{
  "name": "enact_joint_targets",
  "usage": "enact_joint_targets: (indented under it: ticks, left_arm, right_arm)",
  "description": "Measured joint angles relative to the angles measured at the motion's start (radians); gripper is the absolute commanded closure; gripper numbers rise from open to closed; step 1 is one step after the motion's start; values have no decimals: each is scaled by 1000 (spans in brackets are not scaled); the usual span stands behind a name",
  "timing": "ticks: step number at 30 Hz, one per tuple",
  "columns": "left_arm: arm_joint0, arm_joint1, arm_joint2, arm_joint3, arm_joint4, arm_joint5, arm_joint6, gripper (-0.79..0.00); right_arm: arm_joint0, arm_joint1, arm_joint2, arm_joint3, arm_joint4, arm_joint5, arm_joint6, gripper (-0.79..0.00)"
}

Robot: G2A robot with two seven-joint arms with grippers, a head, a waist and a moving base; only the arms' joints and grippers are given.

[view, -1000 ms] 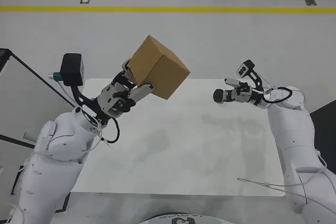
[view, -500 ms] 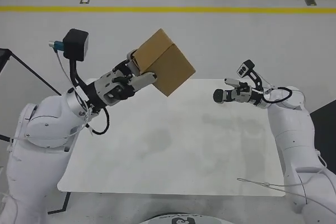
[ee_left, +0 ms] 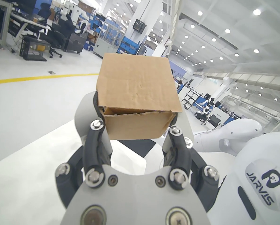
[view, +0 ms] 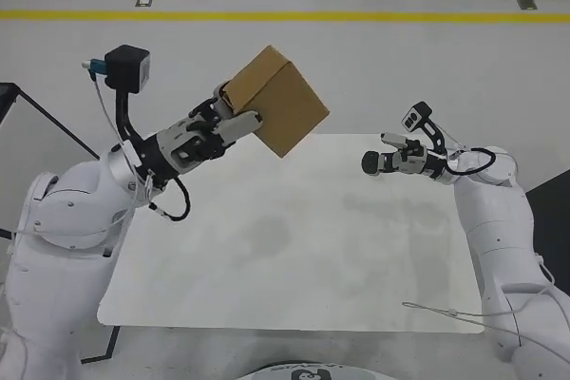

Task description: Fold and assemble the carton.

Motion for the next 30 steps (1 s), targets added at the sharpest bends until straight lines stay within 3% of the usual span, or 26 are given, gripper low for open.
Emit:
enact_joint_targets:
  ticks: [5, 14, 23, 30]
  left_arm:
    - [-61, 8, -30, 40, -134, 105, -173, 0]
    - [-149, 20, -43, 105, -326, 354, -373, 0]
    - [-152, 11, -29, 101, -592, 563, -272, 0]
    - [-149, 10, -27, 90, -610, 581, -250, 0]
  right_arm:
    - [0, 0, 0, 0, 0, 0, 0, -785]
    - [0, 0, 0, 0, 0, 0, 0, -785]
    - [0, 0, 0, 0, 0, 0, 0, -785]
    - [0, 0, 0, 0, 0, 0, 0, -785]
